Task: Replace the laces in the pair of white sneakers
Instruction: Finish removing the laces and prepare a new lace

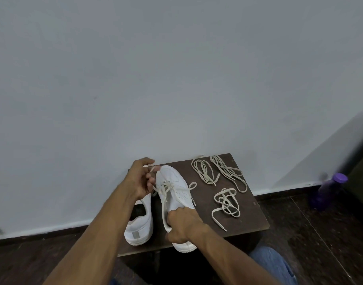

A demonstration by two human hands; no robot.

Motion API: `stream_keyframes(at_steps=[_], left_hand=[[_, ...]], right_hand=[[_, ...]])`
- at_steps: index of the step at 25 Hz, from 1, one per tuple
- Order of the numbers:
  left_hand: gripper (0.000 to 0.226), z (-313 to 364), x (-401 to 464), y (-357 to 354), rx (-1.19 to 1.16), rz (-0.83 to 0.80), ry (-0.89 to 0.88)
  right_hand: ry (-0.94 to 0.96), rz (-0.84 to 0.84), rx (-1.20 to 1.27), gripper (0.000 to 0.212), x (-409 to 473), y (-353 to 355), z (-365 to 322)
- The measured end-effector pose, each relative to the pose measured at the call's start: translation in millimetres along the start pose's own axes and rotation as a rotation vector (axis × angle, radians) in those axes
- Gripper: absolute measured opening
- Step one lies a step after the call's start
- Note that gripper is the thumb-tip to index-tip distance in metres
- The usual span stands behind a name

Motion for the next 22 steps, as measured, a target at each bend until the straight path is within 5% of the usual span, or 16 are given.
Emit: stream_keyframes(at_steps=[3, 5, 8, 10, 12, 16, 19, 22], left_hand=[[0.015, 28, -4, -12, 0.383, 0.039, -0.162], [0.022, 44, -9, -8, 0.109, 0.042, -0.220], [0.019, 40, -8, 12, -0.655, 0.018, -0.135], [0.007, 36, -2, 13, -0.734, 0.013, -0.193], [0.022, 34, 7, 1, -0.389, 0.045, -0.302], [0.099, 18, 19, -31, 0.552, 0.031, -0.614], [0.106, 1, 28, -41, 0.986, -0.017, -0.616], [0.084, -4, 38, -43, 1.421, 0.011, -0.550]], right_hand=[[-0.002, -0.007, 0.001, 0.032, 0, -1, 0], [-0.003, -0.003, 0.004, 0.030, 1, -1, 0], [-0.006, -0.006, 0.001, 0.030, 1, 0, 0], [-0.003, -0.005, -0.001, 0.030, 2, 0, 0], [0.001, -0.002, 0.004, 0.032, 1, 1, -1], [0.002, 0.008, 0.007, 0.031, 1, 1, -1], [0.007, 0.016, 0.013, 0.034, 1, 1, -1], [0.004, 0.022, 0.013, 0.037, 1, 2, -1]])
Point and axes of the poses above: each hand's wrist, its own x-axis towards the middle knuckle, its own y-axis out of the back of the hand, z = x × y, the point moved 8 cm from there along x, towards the middle knuckle, and after that the axes turned 1 degree about -x, right-handed, at the moved point
